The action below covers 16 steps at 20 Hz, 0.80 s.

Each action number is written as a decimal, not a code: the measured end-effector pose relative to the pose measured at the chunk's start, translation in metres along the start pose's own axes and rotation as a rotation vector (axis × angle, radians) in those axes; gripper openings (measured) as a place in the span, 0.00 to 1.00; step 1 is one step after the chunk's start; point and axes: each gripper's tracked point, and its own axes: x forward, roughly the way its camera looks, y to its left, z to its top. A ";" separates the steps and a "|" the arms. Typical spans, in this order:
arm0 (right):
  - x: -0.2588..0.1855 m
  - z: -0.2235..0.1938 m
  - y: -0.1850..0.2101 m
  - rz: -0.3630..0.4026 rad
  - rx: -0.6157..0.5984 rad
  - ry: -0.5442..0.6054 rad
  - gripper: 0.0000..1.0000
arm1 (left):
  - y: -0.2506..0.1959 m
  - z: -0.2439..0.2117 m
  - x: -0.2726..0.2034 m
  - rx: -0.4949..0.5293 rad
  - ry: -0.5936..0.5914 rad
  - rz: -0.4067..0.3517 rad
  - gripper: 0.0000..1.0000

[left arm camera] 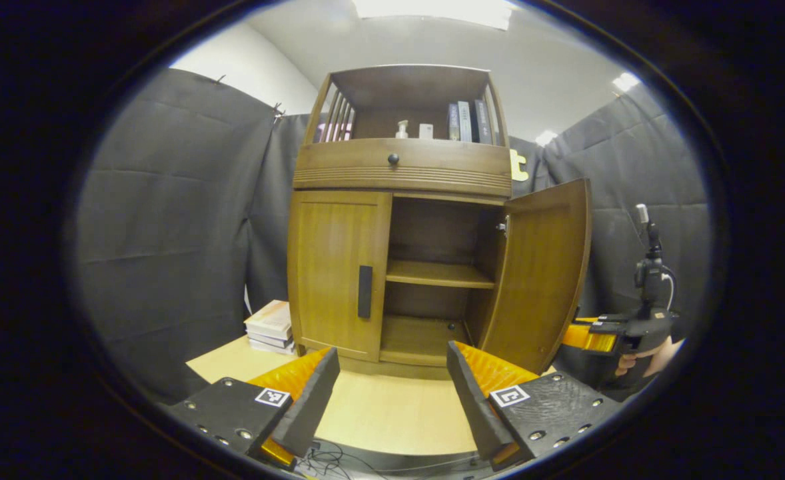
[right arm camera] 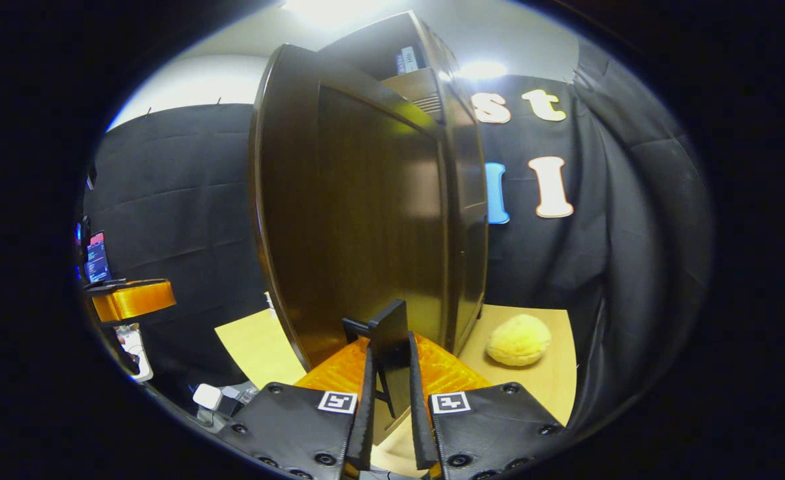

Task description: Open the right door of the double-door shoe cabinet with the right hand, and open the left door with the left hand.

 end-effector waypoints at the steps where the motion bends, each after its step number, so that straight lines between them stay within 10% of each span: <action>1: -0.001 0.000 -0.005 0.000 0.023 -0.001 0.22 | -0.006 0.000 -0.002 0.006 0.005 -0.003 0.91; 16: -0.040 -0.028 -0.002 -0.245 0.156 0.052 0.27 | 0.002 -0.010 0.062 -0.053 0.070 -0.230 0.91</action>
